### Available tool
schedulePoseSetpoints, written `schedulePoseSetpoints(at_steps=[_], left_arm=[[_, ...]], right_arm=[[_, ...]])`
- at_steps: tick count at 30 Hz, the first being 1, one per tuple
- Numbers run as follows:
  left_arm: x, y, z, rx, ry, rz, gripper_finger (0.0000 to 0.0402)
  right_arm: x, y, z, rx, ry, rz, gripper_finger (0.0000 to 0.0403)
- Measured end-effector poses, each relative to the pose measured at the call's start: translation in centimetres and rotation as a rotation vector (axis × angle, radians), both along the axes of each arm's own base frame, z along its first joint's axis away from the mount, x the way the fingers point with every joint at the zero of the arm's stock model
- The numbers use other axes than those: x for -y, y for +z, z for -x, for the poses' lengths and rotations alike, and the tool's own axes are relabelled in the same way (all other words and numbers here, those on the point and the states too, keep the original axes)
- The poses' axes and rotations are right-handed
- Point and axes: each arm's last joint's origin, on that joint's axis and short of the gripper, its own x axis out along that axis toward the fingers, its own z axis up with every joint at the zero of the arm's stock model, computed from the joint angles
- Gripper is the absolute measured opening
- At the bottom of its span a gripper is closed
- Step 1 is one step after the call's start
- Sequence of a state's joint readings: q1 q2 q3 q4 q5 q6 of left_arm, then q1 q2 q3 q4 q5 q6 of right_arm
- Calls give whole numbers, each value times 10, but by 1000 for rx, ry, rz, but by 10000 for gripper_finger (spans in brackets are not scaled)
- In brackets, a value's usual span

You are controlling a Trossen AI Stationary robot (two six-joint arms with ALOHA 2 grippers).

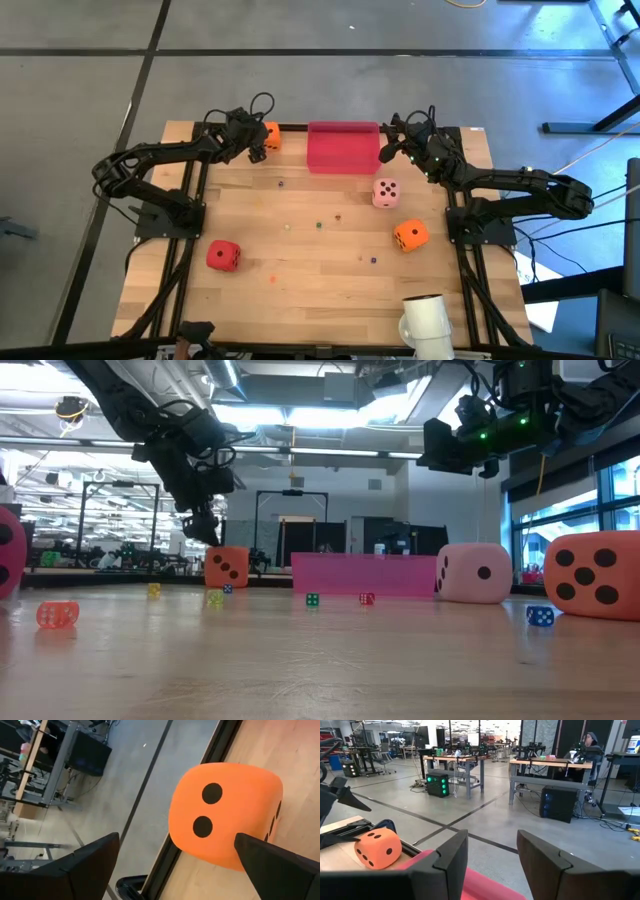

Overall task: Pick & Place Dice
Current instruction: Put the top large orange die into the red bin

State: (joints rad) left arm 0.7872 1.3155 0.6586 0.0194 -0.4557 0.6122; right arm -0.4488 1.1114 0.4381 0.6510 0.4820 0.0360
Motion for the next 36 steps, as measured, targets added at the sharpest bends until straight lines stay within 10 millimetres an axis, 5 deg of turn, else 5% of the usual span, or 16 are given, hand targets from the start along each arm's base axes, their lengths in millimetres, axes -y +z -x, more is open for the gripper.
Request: schedulePoseSetpoints(at_steps=[5, 13, 19, 25, 36], left_arm=[[1, 4, -2, 16, -20, -7, 400], [3, 50, -24, 153, -116, -52, 400], [3, 60, -28, 163, -120, -82, 400], [1, 53, -22, 184, -101, 11, 400], [-46, 80, 23, 435, -230, 345, 400]], right_arm=[[0, 0, 0, 0, 1, 0, 171], [0, 0, 0, -2, -2, 2, 171], [2, 0, 1, -36, -7, 27, 172], [2, 0, 1, -39, -5, 29, 172], [2, 0, 1, -36, -4, 26, 172]])
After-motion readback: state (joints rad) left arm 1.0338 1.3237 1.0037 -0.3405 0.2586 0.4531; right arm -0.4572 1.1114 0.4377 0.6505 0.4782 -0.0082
